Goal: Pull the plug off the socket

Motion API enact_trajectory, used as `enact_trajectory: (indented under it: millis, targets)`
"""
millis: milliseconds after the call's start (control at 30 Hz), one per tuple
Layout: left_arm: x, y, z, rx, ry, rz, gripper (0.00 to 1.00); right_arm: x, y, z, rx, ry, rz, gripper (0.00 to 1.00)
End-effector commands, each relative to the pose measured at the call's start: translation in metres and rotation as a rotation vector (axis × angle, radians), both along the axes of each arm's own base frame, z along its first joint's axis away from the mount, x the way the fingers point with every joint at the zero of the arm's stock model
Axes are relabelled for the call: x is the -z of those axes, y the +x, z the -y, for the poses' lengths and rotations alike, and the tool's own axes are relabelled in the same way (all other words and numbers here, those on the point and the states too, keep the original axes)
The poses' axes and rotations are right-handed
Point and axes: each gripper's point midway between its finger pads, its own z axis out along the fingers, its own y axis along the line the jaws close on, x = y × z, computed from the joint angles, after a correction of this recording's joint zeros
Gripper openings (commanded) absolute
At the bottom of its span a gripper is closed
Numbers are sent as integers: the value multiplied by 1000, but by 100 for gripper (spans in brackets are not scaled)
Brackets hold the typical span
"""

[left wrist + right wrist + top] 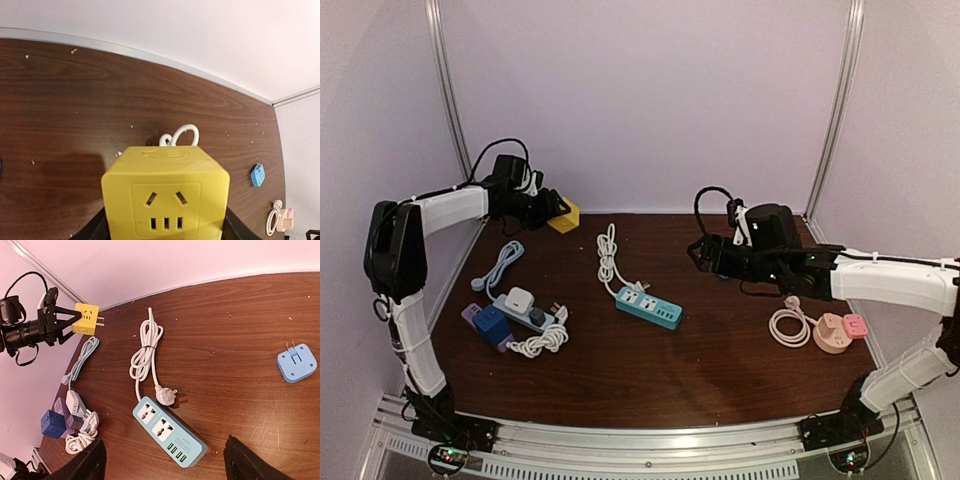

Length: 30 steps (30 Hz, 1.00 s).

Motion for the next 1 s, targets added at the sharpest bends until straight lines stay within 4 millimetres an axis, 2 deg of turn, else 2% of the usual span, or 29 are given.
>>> enact_trajectory:
  millis: [0, 33, 167, 333, 600, 967]
  targets:
    - [9, 37, 5, 78, -146, 16, 25, -7, -6, 24, 39, -102, 43, 86]
    - [19, 42, 5, 78, -161, -5, 25, -11, -7, 27, 44, -100, 50, 87]
    - [33, 55, 8, 80, -217, -41, 25, -19, -11, 33, 51, -95, 71, 91]
    - [53, 62, 17, 89, -276, -104, 28, -19, -11, 33, 42, -109, 73, 92]
    - [80, 68, 17, 93, -323, -189, 32, -16, -13, 37, 58, -102, 72, 93]
    - [102, 70, 13, 89, -287, -262, 36, -14, -14, 39, 62, -109, 69, 93]
